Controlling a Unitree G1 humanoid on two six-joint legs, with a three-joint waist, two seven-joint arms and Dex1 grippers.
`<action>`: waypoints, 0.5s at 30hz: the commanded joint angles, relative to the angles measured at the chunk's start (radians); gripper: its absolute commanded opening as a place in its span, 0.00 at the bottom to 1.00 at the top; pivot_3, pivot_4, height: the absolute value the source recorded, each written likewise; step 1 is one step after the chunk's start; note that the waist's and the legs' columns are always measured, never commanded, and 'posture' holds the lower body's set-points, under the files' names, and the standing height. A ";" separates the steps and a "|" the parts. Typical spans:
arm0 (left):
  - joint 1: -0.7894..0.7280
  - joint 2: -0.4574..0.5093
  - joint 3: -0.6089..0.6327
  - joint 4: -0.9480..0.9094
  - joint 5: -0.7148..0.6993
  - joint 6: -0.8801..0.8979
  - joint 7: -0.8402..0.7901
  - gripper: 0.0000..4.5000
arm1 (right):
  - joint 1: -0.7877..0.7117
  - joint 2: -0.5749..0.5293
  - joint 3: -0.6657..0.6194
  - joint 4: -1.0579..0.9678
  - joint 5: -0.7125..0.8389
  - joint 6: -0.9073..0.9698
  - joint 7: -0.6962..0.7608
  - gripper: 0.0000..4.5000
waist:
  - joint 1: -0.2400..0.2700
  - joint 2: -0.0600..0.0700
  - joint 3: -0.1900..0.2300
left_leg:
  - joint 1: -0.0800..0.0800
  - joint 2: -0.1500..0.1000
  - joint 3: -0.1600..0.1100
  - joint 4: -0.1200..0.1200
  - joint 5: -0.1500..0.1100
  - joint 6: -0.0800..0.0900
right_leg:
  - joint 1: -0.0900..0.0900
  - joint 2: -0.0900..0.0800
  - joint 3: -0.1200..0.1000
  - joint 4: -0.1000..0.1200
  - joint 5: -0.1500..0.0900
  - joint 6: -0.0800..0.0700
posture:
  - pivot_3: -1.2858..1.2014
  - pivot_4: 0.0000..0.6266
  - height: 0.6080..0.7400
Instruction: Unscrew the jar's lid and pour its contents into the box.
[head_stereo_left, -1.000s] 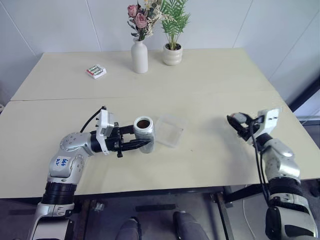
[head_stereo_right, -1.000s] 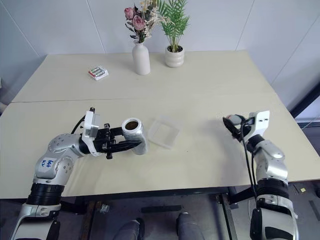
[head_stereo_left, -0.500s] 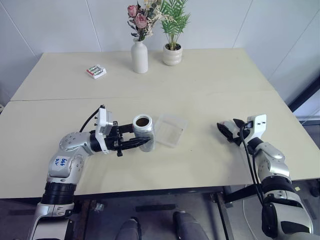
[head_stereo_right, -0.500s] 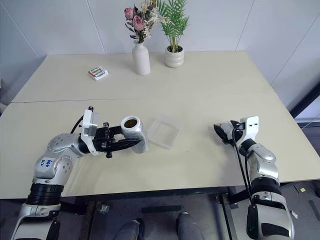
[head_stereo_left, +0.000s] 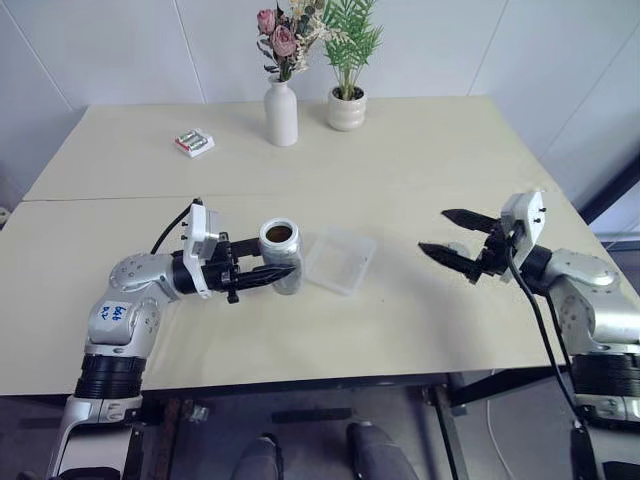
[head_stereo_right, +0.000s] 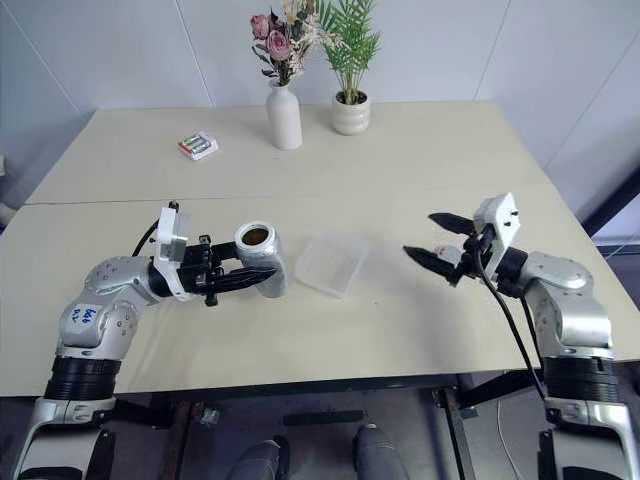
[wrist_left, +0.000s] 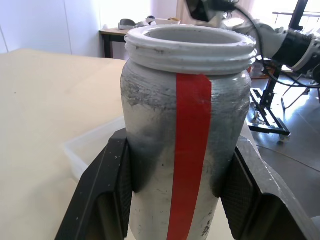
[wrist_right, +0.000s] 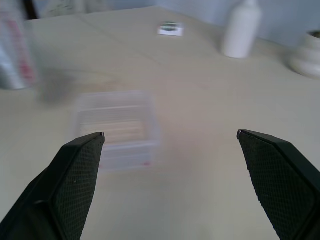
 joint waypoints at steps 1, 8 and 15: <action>-0.058 0.004 0.018 0.048 0.045 -0.071 0.032 0.43 | 0.025 -0.066 0.012 -0.174 0.066 0.092 0.048 1.00 | 0.003 0.000 0.000 | 0.000 0.000 0.000 0.000 0.000 0.000 | 0.000 0.000 0.000 0.000 0.000 0.000 | 0.52 0.24 1.00; -0.117 -0.024 -0.028 0.137 0.189 -0.167 0.164 0.43 | 0.086 -0.066 -0.034 -0.261 0.083 0.118 -0.028 1.00 | 0.025 0.000 0.000 | -0.001 0.000 0.000 0.000 0.000 0.001 | 0.000 0.000 0.000 -0.003 0.000 0.001 | 0.52 0.24 1.00; -0.185 -0.064 -0.080 0.200 0.236 -0.219 0.155 0.43 | 0.105 -0.034 -0.055 -0.307 0.117 0.129 -0.095 1.00 | 0.030 0.000 0.000 | -0.002 0.000 0.000 0.000 -0.001 0.002 | 0.000 -0.001 0.000 -0.005 0.001 0.001 | 0.52 0.24 1.00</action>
